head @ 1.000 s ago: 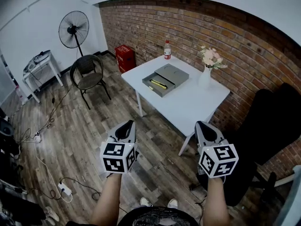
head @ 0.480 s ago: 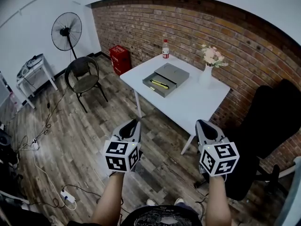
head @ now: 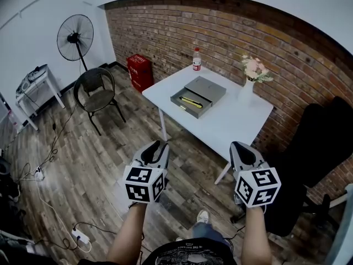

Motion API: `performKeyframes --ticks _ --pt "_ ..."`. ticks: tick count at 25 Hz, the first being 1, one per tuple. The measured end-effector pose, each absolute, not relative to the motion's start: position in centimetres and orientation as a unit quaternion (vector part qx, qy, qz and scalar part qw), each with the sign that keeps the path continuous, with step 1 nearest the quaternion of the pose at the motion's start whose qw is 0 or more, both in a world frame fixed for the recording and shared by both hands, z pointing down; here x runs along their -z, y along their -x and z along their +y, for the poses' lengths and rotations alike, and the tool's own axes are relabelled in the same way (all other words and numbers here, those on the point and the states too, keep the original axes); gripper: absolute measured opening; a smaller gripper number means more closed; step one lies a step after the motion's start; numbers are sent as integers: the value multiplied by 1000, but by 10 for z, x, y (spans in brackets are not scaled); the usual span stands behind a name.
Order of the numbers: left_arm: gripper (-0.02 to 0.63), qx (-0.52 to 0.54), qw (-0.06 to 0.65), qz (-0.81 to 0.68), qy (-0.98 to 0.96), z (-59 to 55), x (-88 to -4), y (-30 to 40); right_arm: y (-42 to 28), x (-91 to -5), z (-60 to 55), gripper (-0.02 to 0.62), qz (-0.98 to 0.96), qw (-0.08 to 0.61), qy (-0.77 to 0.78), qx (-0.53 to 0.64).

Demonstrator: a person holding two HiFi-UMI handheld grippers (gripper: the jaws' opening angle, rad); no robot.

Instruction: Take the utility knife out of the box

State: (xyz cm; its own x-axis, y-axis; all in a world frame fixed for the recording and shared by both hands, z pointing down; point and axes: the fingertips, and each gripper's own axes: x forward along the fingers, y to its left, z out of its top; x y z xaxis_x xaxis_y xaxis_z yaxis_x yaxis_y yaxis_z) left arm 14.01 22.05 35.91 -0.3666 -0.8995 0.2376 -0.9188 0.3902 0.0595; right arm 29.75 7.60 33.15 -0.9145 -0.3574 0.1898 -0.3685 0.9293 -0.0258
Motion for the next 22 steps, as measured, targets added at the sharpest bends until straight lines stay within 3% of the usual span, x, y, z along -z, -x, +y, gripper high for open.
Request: performKeyframes --ticks 22 --pt "178 -55 132 -832 -536 64 -370 -10 -158 -349 -83 20 -981 101 -157 -52"
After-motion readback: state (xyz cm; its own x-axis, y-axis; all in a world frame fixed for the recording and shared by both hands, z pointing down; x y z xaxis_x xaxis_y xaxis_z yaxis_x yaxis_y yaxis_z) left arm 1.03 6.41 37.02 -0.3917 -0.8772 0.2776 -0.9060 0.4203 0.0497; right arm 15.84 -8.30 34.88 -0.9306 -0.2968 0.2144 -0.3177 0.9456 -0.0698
